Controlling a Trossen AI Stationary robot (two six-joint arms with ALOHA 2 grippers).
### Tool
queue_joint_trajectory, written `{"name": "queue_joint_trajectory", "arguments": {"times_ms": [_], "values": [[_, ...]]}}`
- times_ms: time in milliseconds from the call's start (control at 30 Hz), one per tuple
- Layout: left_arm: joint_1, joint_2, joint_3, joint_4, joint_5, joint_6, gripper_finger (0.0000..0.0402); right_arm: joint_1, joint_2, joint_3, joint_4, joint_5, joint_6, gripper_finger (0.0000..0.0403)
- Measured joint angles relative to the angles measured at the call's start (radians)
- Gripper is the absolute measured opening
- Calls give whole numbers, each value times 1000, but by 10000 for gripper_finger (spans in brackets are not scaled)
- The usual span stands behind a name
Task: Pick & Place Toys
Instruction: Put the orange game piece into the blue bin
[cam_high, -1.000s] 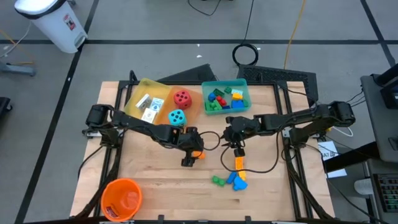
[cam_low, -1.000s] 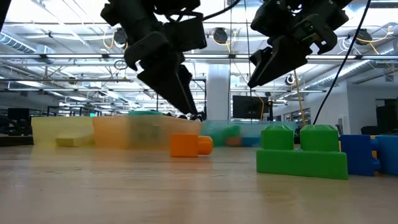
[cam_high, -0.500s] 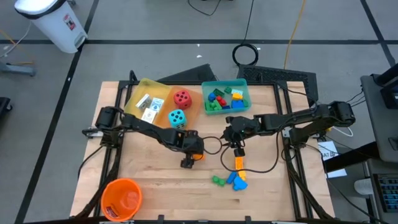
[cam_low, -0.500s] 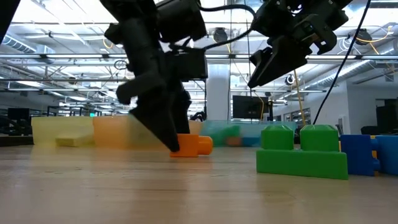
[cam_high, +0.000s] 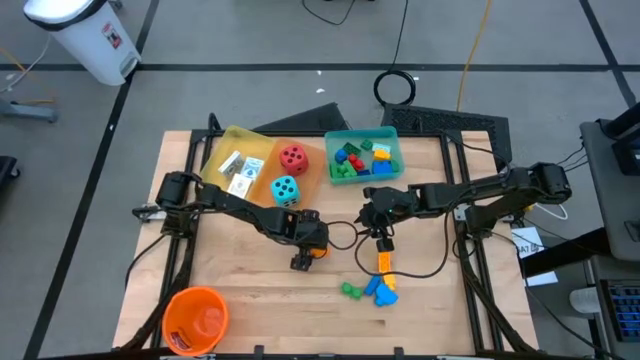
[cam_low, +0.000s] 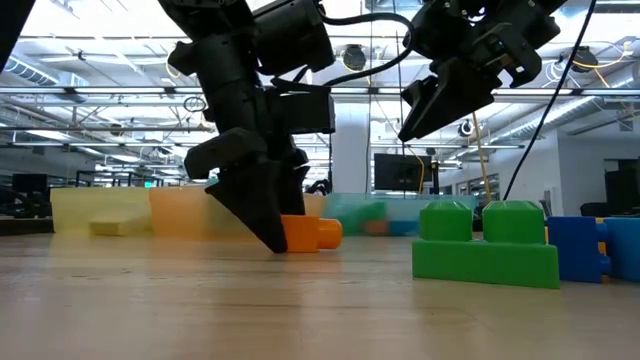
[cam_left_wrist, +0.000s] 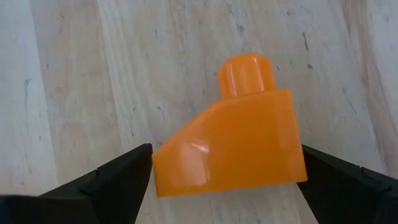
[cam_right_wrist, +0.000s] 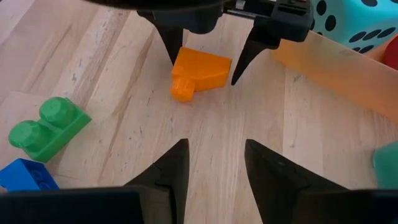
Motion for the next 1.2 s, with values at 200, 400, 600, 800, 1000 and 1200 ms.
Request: {"name": "queue_joint_trajectory", "arguments": {"times_ms": [200,400,600,800,1000,1200], "values": [[1,2,0,13,24,-9,309,0,0,0,-6,0,3,130],[1,4,0,25,23,-27,288,0,0,0,-8,0,3,130],[1,-6,32,-37,-34,-83,288,0,-7,0,-45,0,4,130],[17,-62,176,-137,-87,-68,296,0,-91,0,-121,80,11,130],[86,-76,314,-148,-176,42,289,0,-212,0,-226,226,103,130],[232,-75,359,-28,-191,168,292,0,-307,-24,-282,237,169,130]]}}
